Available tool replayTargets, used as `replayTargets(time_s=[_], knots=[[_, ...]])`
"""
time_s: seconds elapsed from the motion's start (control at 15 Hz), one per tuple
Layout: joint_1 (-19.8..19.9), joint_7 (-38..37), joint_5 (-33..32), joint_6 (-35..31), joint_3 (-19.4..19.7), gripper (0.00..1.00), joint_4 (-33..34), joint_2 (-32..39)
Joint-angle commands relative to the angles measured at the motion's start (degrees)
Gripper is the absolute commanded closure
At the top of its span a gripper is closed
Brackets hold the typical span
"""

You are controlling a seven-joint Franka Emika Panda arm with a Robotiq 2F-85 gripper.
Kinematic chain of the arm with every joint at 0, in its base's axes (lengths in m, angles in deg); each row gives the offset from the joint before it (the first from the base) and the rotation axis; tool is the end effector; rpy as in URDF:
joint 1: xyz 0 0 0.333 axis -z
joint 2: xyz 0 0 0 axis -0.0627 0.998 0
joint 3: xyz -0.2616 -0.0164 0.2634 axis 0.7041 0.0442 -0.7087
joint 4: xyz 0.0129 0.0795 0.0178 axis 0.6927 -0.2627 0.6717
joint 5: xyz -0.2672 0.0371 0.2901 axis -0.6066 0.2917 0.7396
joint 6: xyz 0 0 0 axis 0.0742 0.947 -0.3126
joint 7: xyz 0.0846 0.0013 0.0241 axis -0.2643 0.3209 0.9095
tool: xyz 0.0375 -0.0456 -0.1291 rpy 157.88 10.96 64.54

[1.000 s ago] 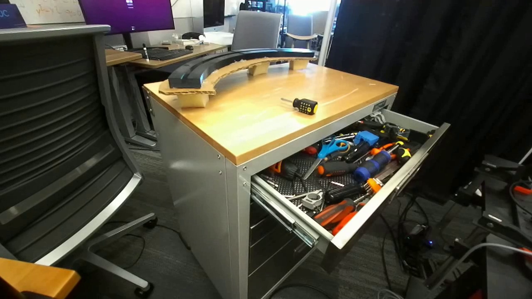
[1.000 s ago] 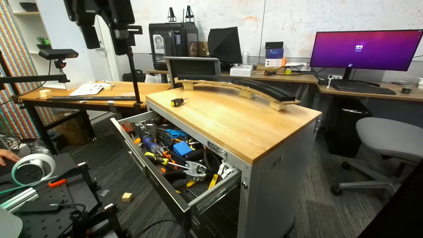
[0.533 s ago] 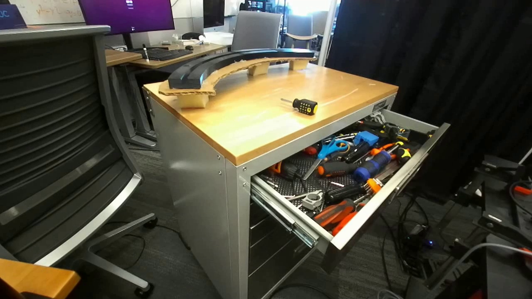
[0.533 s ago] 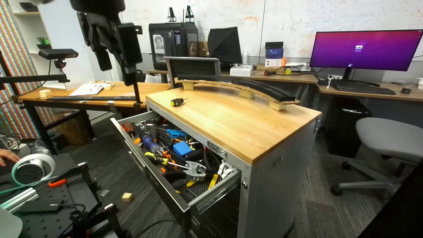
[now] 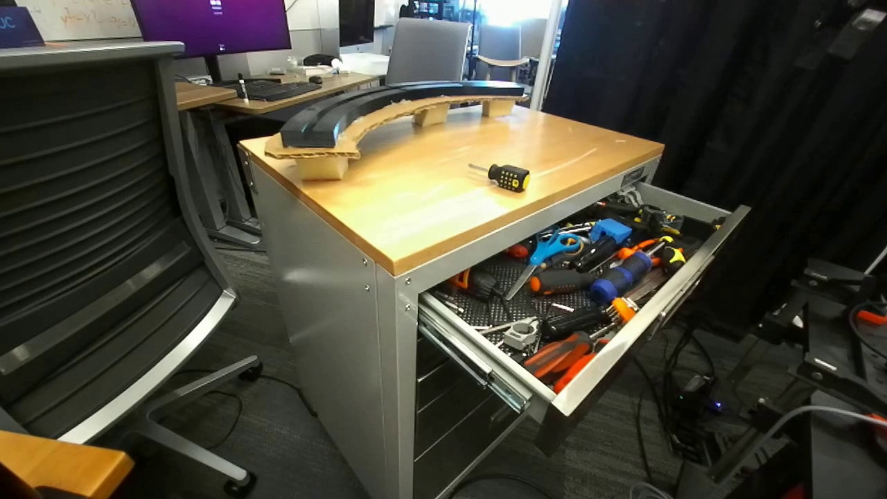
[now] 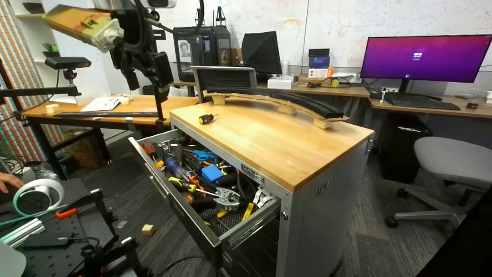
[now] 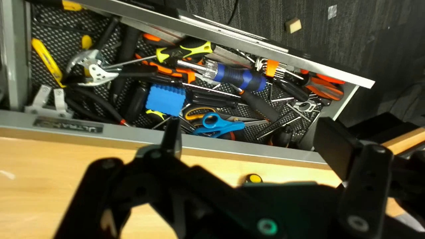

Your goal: Put the screwdriver in the drawer then close it

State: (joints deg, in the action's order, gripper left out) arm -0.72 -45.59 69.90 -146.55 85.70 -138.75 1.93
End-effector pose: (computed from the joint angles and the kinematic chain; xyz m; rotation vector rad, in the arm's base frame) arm 0.2983 -0.0410 0.4332 -2.9260 -0.3747 -0.2667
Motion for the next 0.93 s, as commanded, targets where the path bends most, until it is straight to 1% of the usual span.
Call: replayTargets(time_s=[0.0,0.2,0.33,0.4,0.47,0.53,0.6,0.67,0.8,0.87], knots=[[-4.0,-4.53,0.92,-6.34,-8.13,0.0,0.08,4.2],[-6.76,-10.64,0.0,-11.15,-15.6,0.0,0.06,8.2],[-8.32,-16.21,-0.45,-15.73,-21.1,0.0,0.04,11.78],[-8.61,-20.67,-1.24,-19.35,-24.82,0.0,0.03,14.58],[-8.44,-15.35,-0.51,-13.69,-20.05,0.0,0.02,10.49],[-9.05,-18.15,-0.81,-15.76,-22.44,0.0,0.0,12.3],[-9.38,-19.69,-0.9,-16.96,-23.89,0.0,0.02,13.71],[-9.44,-20.32,-0.94,-17.56,-24.52,0.0,0.08,14.64],[-9.34,-20.34,-0.93,-17.81,-24.34,0.0,0.16,15.14],[-4.73,-26.9,-7.75,-20.55,-29.12,0.0,0.82,16.47]])
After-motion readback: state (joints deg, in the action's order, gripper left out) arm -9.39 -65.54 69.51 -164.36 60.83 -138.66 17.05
